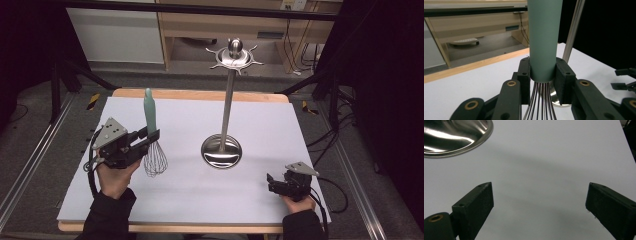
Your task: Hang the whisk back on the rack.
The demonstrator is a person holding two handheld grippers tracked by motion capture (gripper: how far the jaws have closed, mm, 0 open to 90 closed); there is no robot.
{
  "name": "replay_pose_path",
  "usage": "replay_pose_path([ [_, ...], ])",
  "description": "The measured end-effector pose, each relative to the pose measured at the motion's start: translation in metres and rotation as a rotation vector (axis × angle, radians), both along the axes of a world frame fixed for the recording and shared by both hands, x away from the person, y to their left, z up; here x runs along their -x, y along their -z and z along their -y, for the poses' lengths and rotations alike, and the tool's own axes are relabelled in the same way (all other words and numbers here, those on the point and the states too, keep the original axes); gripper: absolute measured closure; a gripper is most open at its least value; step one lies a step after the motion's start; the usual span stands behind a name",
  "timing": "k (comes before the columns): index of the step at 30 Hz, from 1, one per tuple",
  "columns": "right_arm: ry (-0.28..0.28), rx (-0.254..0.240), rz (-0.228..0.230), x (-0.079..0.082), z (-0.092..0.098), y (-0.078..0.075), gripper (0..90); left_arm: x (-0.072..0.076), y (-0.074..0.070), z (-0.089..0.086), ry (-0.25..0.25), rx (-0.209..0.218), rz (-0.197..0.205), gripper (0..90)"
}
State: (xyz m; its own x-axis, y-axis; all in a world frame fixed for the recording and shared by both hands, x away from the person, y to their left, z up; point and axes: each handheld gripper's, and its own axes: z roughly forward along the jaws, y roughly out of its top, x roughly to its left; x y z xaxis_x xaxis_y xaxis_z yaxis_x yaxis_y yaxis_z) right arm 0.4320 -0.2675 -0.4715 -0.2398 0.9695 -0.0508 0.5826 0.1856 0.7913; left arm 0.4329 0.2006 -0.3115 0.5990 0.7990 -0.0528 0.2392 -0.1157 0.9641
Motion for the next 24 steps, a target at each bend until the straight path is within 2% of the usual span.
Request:
replay_pose_path([
  [11,0.0,0.004,0.003,0.0,0.0,0.0,8.4,-0.007,-0.021,0.02,0.036,0.003,0.031,68.9],
  [24,0.002,0.003,0.007,0.0,0.0,-0.001,8.4,-0.013,-0.038,0.031,0.055,0.006,0.048,68.9],
])
